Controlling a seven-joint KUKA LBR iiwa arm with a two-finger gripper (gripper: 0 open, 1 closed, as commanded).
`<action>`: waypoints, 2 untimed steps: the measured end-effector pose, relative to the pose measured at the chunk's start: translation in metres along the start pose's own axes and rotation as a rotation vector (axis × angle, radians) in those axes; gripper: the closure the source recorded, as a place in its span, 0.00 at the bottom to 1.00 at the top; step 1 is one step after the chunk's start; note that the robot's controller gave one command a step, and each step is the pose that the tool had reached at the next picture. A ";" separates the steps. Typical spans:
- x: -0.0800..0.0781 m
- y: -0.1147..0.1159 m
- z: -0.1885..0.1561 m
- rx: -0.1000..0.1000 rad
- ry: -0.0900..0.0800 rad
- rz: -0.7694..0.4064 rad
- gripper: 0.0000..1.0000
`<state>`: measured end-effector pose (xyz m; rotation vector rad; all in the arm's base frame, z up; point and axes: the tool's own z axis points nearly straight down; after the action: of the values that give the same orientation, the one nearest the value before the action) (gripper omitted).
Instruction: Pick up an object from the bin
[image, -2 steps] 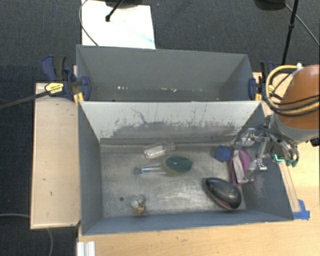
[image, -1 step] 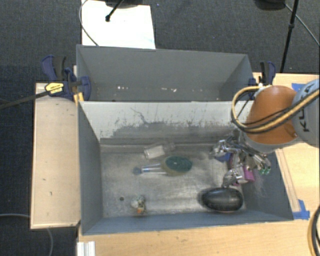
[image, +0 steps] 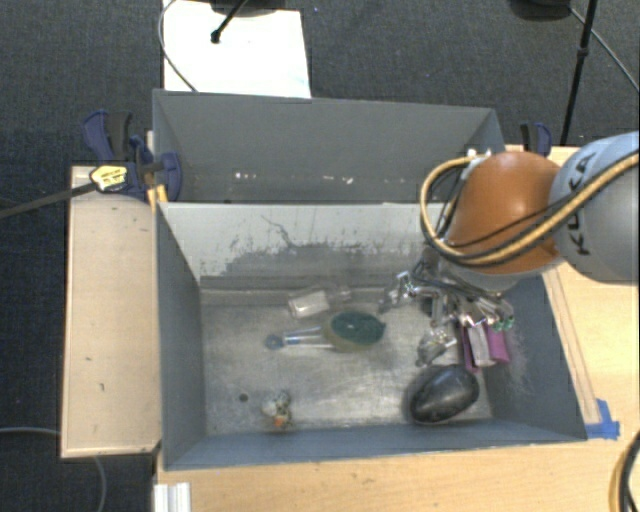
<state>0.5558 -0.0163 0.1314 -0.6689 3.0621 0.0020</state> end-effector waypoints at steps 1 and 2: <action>-0.063 0.060 0.058 0.001 0.002 -0.371 0.00; -0.041 0.140 0.054 -0.007 0.005 -0.431 0.00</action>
Offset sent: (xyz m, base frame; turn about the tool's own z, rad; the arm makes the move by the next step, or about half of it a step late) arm 0.0300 0.0804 -0.0614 -0.3722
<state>0.5348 0.1277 0.0781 -1.3109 2.8539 0.0093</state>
